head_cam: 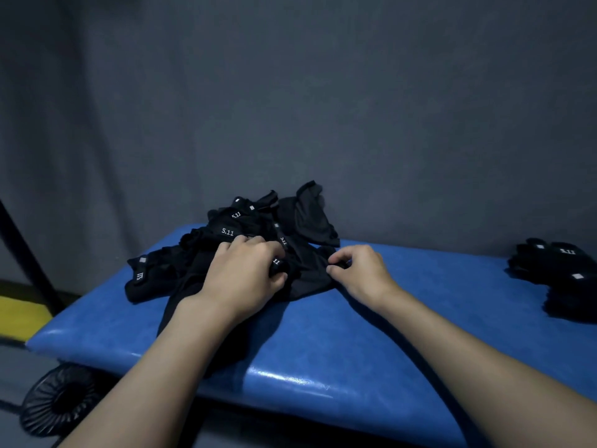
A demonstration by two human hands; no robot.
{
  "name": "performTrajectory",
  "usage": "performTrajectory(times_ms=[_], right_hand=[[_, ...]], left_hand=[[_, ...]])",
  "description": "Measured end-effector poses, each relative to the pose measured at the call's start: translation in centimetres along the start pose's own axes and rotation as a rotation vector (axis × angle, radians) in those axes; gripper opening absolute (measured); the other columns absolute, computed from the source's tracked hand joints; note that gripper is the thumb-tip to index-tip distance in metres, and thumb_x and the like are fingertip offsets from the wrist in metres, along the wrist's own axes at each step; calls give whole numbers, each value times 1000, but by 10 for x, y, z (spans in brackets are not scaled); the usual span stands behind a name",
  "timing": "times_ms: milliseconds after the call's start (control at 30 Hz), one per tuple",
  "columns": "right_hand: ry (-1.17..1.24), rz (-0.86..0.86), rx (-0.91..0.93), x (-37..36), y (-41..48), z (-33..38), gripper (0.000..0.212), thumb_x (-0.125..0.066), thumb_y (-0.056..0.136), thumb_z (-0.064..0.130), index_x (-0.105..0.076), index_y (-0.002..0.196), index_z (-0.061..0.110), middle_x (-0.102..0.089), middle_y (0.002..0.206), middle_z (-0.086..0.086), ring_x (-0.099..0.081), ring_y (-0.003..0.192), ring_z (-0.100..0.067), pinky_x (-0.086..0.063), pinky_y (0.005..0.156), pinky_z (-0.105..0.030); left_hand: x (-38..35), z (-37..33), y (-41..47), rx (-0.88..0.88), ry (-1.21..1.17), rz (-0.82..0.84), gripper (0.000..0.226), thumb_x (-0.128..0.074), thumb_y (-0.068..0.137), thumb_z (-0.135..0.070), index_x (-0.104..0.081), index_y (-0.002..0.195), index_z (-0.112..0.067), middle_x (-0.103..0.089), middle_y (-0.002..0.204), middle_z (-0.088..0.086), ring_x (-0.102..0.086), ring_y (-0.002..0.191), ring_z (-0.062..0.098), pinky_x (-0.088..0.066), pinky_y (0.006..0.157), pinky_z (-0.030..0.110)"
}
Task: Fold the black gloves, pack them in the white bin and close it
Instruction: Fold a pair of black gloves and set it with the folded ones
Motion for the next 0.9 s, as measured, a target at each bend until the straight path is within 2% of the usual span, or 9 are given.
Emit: performTrajectory(times_ms=[67, 133, 267, 433, 533, 633, 767, 833, 900], right_hand=[[35, -18, -4, 5, -2, -3, 12, -73, 84, 25, -65, 80, 32, -67, 92, 11, -61, 103, -16, -44, 101, -43], [56, -31, -20, 12, -7, -11, 15, -74, 83, 23, -64, 78, 33, -67, 90, 12, -62, 97, -14, -47, 97, -39], [124, -64, -31, 36, -21, -33, 13, -74, 84, 16, -65, 83, 26, -67, 97, 8, -61, 97, -11, -43, 80, -23], [166, -141, -53, 70, -39, -66, 18, -75, 83, 13, -63, 85, 27, -65, 102, 4, -60, 96, -15, -42, 78, -24], [201, -198, -61, 89, -49, -80, 24, -74, 82, 10, -62, 96, 26, -59, 101, 2, -57, 80, -14, -41, 68, -21], [351, -213, -103, 98, -58, -90, 40, -73, 82, 4, -56, 114, 22, -54, 94, 3, -61, 79, -19, -48, 68, -24], [561, -193, -128, 99, -61, -93, 71, -71, 82, -1, -40, 141, 24, -57, 117, 2, -67, 100, -17, -56, 89, -38], [618, -203, -48, 107, -63, -83, 61, -67, 83, -9, -51, 134, 20, -63, 118, 1, -68, 98, -8, -56, 90, -33], [555, -237, 106, 120, -67, -69, 51, -62, 81, -17, -64, 111, 25, -71, 107, 6, -67, 94, 0, -54, 87, -22]], left_hand=[[1, -2, 1, -12, 10, -7, 35, -60, 90, -46, -58, 123, -35, -59, 121, -9, -47, 118, 20, -34, 100, 36], [0, -7, 3, -33, 27, -11, 35, -59, 91, -47, -57, 124, -36, -58, 120, -10, -47, 117, 21, -33, 101, 36], [-3, -26, 7, -94, 87, -8, 36, -55, 91, -48, -55, 125, -35, -57, 123, -11, -46, 120, 19, -28, 101, 36], [-6, -62, 10, -194, 158, -32, 36, -52, 94, -46, -54, 128, -33, -60, 122, -11, -47, 119, 18, -19, 101, 35], [-10, -90, 12, -237, 109, -27, 39, -51, 95, -47, -52, 132, -33, -59, 124, -10, -48, 119, 19, -25, 103, 36], [-19, -113, 15, -228, -79, 15, 39, -54, 96, -42, -52, 133, -30, -61, 118, -9, -54, 114, 20, -37, 98, 35], [-42, -129, 22, -141, -452, 98, 48, -58, 95, -40, -41, 139, -37, -68, 89, -9, -62, 92, 18, -52, 83, 41], [-51, -133, 25, -81, -639, 119, 55, -55, 95, -43, -28, 143, -46, -67, 79, 0, -64, 78, 18, -54, 76, 42], [-55, -141, 28, -9, -855, 143, 53, -52, 97, -43, -26, 143, -52, -67, 76, 8, -67, 70, 19, -55, 69, 35]])
Point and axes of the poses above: each hand's wrist, its own y-axis towards the middle knuckle, its own x-axis out of the back of the hand, z = x × y, the point moved 8 cm from there along y, towards the middle knuckle
